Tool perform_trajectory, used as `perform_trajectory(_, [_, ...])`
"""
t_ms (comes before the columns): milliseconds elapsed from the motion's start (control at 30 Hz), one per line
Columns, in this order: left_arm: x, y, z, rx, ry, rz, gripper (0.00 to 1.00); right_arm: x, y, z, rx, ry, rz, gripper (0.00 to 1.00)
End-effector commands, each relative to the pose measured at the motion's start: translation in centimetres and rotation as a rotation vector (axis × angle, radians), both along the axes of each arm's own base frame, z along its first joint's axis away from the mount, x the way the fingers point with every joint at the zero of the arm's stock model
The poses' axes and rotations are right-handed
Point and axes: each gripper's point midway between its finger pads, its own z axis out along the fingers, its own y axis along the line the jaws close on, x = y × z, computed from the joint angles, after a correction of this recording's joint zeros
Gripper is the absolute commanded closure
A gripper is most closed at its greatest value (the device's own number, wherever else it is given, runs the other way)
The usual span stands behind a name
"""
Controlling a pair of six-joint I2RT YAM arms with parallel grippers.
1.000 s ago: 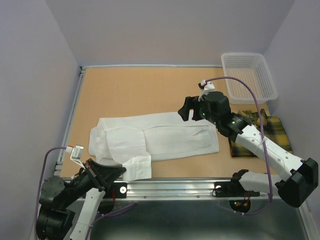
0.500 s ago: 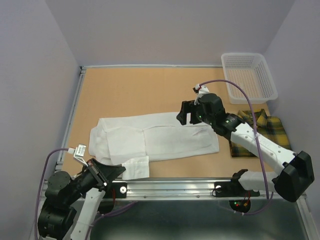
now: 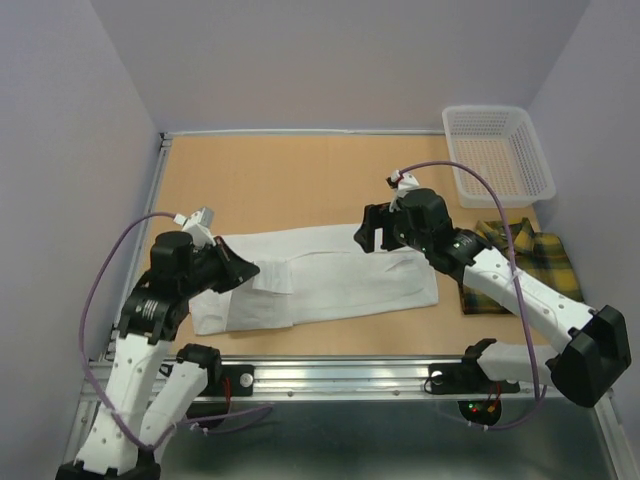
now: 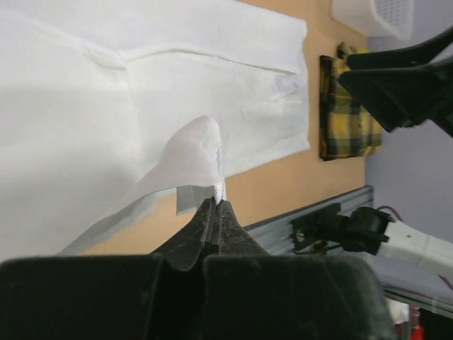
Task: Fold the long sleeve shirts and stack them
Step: Fold the shirt
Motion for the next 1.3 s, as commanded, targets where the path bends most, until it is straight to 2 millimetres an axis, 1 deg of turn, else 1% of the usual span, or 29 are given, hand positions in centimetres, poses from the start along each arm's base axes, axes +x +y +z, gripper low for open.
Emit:
perform_trajectory(0, [5.1, -1.3, 0.1, 0.105, -0.176, -0.142, 1.0, -0.9, 0.5, 1.9, 0.067, -0.033, 0.033, 0.12])
perform_trajectory(33, [6.9, -1.7, -0.9, 0.132, -0.166, -0.177, 1.0, -1.1, 0.5, 2.2, 0.077, -0.037, 0.031, 0.12])
perform_trajectory(100, [8.1, -2.6, -1.7, 0.142, -0.153, -0.239, 1.0, -1.2, 0.3, 2.5, 0.086, -0.041, 0.023, 0.12])
perform_trajectory(133, [9.5, -3.2, -2.3, 0.167, -0.143, -0.286, 1.0, -1.3, 0.1, 2.8, 0.092, -0.048, 0.018, 0.12])
perform_trajectory(167, [10.1, -3.6, -2.7, 0.181, -0.142, -0.316, 1.0, -1.3, 0.1, 2.9, 0.094, -0.051, 0.015, 0.12])
perform_trajectory(200, [11.5, -4.3, -3.1, 0.195, -0.131, -0.347, 1.0, -1.4, 0.0, 2.9, 0.1, -0.05, 0.012, 0.12])
perform_trajectory(300, [12.9, -6.4, -3.8, 0.229, -0.138, -0.463, 1.0, -1.6, -0.2, 3.2, 0.109, -0.055, 0.007, 0.12])
perform_trajectory(333, [13.6, -8.2, -4.3, 0.237, -0.118, -0.524, 1.0, -1.4, -0.6, 3.3, 0.105, -0.067, -0.02, 0.12])
perform_trajectory(400, [14.2, -10.1, -4.8, 0.259, -0.126, -0.61, 1.0, -1.3, -1.0, 3.5, 0.103, -0.077, -0.039, 0.12])
perform_trajectory(433, [14.6, -12.3, -5.3, 0.273, -0.112, -0.675, 1.0, -1.2, -1.2, 3.5, 0.098, -0.083, -0.05, 0.12])
perform_trajectory(467, [14.9, -13.2, -5.6, 0.295, -0.125, -0.718, 1.0, -1.1, -1.5, 3.5, 0.097, -0.089, -0.069, 0.12])
perform_trajectory(500, [14.9, -15.2, -6.2, 0.298, -0.097, -0.773, 1.0, -1.1, -1.8, 3.8, 0.099, -0.095, -0.081, 0.12])
perform_trajectory(533, [15.5, -15.5, -6.4, 0.314, -0.105, -0.798, 1.0, -1.1, -1.9, 3.9, 0.101, -0.1, -0.091, 0.12])
perform_trajectory(567, [14.9, -17.0, -6.7, 0.321, -0.107, -0.851, 1.0, -1.0, -2.2, 3.9, 0.099, -0.106, -0.105, 0.12])
perform_trajectory(633, [15.1, -18.8, -7.4, 0.338, -0.104, -0.936, 1.0, -1.0, -3.0, 4.5, 0.106, -0.128, -0.144, 0.12])
perform_trajectory(667, [14.3, -20.1, -7.6, 0.345, -0.113, -0.988, 1.0, -1.0, -3.2, 4.5, 0.104, -0.132, -0.152, 0.12])
perform_trajectory(700, [14.0, -20.8, -7.5, 0.344, -0.119, -1.022, 1.0, -0.9, -3.6, 4.7, 0.103, -0.143, -0.17, 0.12])
perform_trajectory(733, [14.3, -21.8, -7.8, 0.354, -0.13, -1.052, 1.0, -0.9, -3.9, 4.5, 0.098, -0.143, -0.18, 0.12])
perform_trajectory(767, [13.9, -22.1, -8.2, 0.368, -0.124, -1.088, 1.0, -1.1, -4.2, 4.9, 0.106, -0.157, -0.19, 0.12])
perform_trajectory(800, [13.5, -22.8, -8.4, 0.373, -0.13, -1.118, 1.0, -1.0, -4.5, 4.9, 0.102, -0.163, -0.207, 0.12])
perform_trajectory(900, [13.0, -23.8, -9.2, 0.381, -0.13, -1.181, 1.0, -1.2, -5.5, 5.4, 0.112, -0.185, -0.248, 0.12])
perform_trajectory(967, [12.8, -24.2, -9.5, 0.386, -0.145, -1.205, 0.96, -1.4, -6.0, 5.5, 0.112, -0.197, -0.265, 0.12])
perform_trajectory(1000, [12.7, -24.3, -9.5, 0.387, -0.148, -1.211, 0.93, -1.4, -6.3, 5.5, 0.113, -0.201, -0.274, 0.12])
perform_trajectory(1033, [12.7, -24.4, -9.5, 0.391, -0.153, -1.211, 0.81, -1.5, -6.4, 5.4, 0.114, -0.201, -0.278, 0.12])
perform_trajectory(1100, [12.9, -24.4, -9.3, 0.399, -0.161, -1.197, 0.67, -1.6, -6.5, 5.3, 0.111, -0.201, -0.28, 0.12])
perform_trajectory(1133, [12.9, -24.3, -8.9, 0.4, -0.162, -1.18, 0.48, -1.6, -6.6, 5.2, 0.111, -0.2, -0.282, 0.12])
perform_trajectory(1200, [13.9, -24.1, -8.4, 0.432, -0.185, -1.124, 0.32, -1.6, -6.6, 5.0, 0.106, -0.197, -0.283, 0.12])
perform_trajectory(1233, [14.7, -23.9, -7.5, 0.429, -0.204, -1.065, 0.19, -1.5, -6.6, 4.9, 0.094, -0.199, -0.279, 0.12])
perform_trajectory(1267, [15.4, -23.6, -7.1, 0.434, -0.206, -1.018, 0.1, -1.5, -6.5, 4.8, 0.085, -0.198, -0.271, 0.12])
